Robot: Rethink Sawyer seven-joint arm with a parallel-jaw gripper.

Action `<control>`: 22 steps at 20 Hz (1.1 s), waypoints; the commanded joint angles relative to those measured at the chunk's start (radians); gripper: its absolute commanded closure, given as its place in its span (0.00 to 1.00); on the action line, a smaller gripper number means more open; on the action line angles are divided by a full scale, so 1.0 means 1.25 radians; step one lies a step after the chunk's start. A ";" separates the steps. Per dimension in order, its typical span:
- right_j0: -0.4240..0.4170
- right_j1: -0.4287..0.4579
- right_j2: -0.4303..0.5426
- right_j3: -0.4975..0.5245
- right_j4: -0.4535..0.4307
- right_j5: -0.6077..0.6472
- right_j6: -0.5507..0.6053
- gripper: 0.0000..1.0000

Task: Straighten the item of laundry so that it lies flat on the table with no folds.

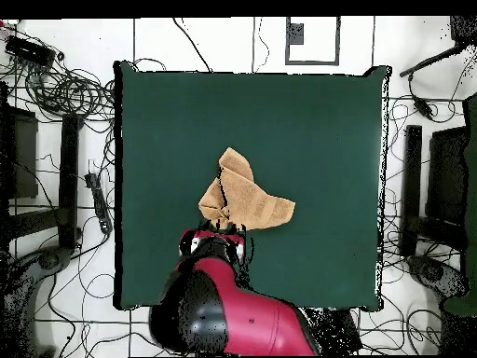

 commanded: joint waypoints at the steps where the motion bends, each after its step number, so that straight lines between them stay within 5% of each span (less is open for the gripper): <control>1: -0.033 0.158 0.091 0.045 -0.004 -0.104 0.165 0.00; 12: -0.046 0.275 0.093 0.018 -0.015 -0.213 0.174 0.00; 22: -0.041 0.284 0.066 -0.035 -0.011 -0.210 0.143 0.00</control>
